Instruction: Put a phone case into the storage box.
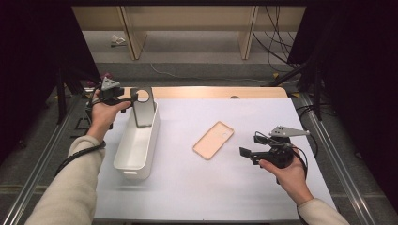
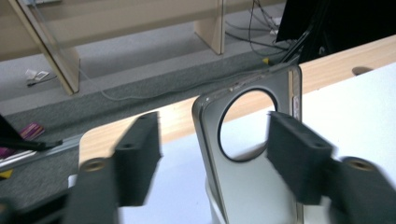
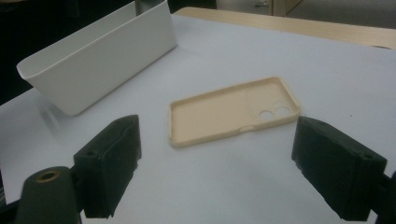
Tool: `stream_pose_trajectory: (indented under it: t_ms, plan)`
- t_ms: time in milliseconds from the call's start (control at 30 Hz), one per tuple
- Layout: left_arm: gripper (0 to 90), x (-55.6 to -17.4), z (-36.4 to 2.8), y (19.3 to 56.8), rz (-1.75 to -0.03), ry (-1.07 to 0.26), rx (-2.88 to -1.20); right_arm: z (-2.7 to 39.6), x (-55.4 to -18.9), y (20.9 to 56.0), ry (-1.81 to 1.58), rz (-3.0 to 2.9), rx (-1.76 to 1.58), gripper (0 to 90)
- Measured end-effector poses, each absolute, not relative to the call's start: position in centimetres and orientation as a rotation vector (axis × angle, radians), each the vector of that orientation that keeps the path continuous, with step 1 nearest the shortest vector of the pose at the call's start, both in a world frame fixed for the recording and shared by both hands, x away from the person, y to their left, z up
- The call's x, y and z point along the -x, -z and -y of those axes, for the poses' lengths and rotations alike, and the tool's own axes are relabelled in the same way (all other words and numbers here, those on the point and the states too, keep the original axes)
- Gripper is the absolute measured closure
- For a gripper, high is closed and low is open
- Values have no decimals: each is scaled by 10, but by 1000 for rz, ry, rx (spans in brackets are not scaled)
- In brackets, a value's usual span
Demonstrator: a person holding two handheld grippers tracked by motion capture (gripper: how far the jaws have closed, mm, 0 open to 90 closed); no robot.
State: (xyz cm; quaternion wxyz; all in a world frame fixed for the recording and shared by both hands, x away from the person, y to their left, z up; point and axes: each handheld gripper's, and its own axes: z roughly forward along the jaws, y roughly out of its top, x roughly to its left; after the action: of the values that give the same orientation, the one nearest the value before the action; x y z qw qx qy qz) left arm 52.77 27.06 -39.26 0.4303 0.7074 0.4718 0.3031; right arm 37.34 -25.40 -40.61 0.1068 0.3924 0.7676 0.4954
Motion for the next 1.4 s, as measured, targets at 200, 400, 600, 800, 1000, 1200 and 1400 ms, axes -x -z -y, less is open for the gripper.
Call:
stream_pose_trajectory:
  t_ms: [200, 400, 600, 800, 1000, 1200, 1400]
  plan:
    - [141, -509, -271, 386, -1172, -727, -1756, 255, -375, 407, -1453, -2262, -1163, 166]
    - [56, -481, -270, 386, -1131, -711, -1762, 254, -375, 408, -1445, -2261, -1167, 166]
    - [13, -443, -256, 385, -1064, -645, -1789, 254, -376, 408, -1436, -2263, -1166, 165]
    - [13, -402, -227, 389, -958, -594, -1810, 251, -378, 409, -1427, -2271, -1164, 165]
    - [12, -372, -199, 396, -886, -522, -1878, 250, -380, 410, -1415, -2280, -1152, 163]
    - [16, -337, -172, 417, -821, -452, -1908, 247, -385, 411, -1416, -2284, -1150, 163]
    - [16, -319, -158, 432, -757, -446, -1960, 242, -389, 412, -1414, -2297, -1135, 163]
